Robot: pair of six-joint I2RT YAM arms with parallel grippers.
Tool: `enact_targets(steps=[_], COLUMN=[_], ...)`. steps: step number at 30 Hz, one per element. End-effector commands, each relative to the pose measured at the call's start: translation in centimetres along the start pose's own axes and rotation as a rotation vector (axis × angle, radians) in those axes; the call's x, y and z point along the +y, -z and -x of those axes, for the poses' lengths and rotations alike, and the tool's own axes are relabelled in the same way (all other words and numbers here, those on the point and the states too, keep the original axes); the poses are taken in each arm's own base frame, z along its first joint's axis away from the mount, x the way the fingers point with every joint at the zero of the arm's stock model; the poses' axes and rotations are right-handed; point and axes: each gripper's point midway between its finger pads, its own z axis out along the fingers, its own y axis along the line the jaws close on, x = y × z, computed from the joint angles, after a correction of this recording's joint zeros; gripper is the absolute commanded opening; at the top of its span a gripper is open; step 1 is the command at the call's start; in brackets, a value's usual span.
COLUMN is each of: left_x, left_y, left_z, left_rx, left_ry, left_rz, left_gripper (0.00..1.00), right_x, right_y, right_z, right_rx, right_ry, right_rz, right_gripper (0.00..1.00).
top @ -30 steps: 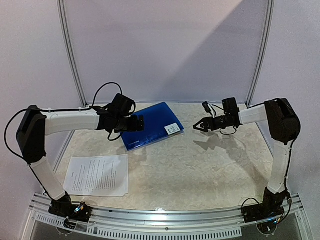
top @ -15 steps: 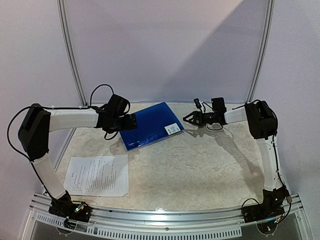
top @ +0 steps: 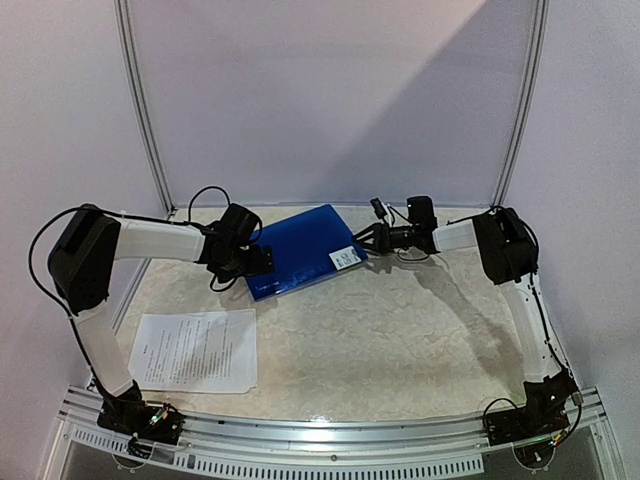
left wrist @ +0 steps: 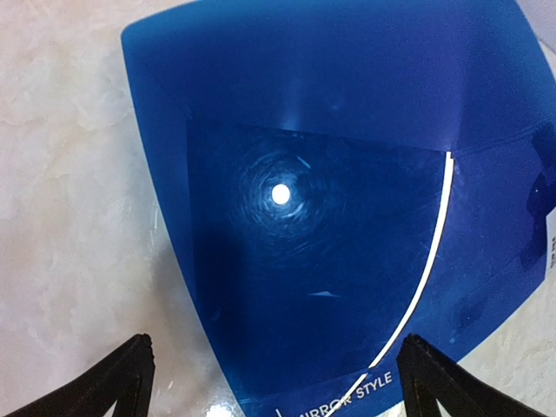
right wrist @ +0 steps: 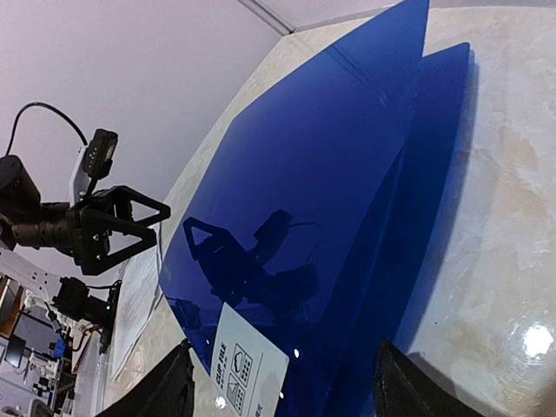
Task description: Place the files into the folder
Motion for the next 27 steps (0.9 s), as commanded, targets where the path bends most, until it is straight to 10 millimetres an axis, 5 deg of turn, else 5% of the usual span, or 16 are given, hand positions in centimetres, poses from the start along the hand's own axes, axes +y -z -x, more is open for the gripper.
enact_targets(steps=[1,10,16,20,23,27], left_x=[0.5,0.9,-0.2,-1.6,-3.2,-5.5], left_y=[-1.3,-2.7,-2.4,-2.4,-1.9,-1.3], left_z=[-1.0,-1.9,-1.3,-1.0,-0.6,-0.2], left_rx=[0.03,0.05,0.015,-0.009,-0.034,-0.062], left_ry=[-0.023,-0.066,-0.092,-0.105,-0.13,-0.173], left_rz=[0.005,0.023,-0.021,-0.065,-0.103,-0.143], left_gripper=[0.99,0.99,0.98,0.97,0.97,0.96], right_x=[0.1,3.1,6.5,7.0,7.2,7.6], right_y=[-1.0,0.4,1.9,2.4,3.0,4.5], right_z=[-2.9,-3.4,-3.5,-3.9,-5.1,-8.1], right_rx=[0.087,0.075,0.067,0.085,0.097,0.129], right_ry=[-0.002,0.07,0.12,0.11,0.103,0.087], right_rz=[0.019,0.074,0.119,0.102,0.08,0.021], right_gripper=[0.66,0.51,0.4,0.29,0.24,0.05])
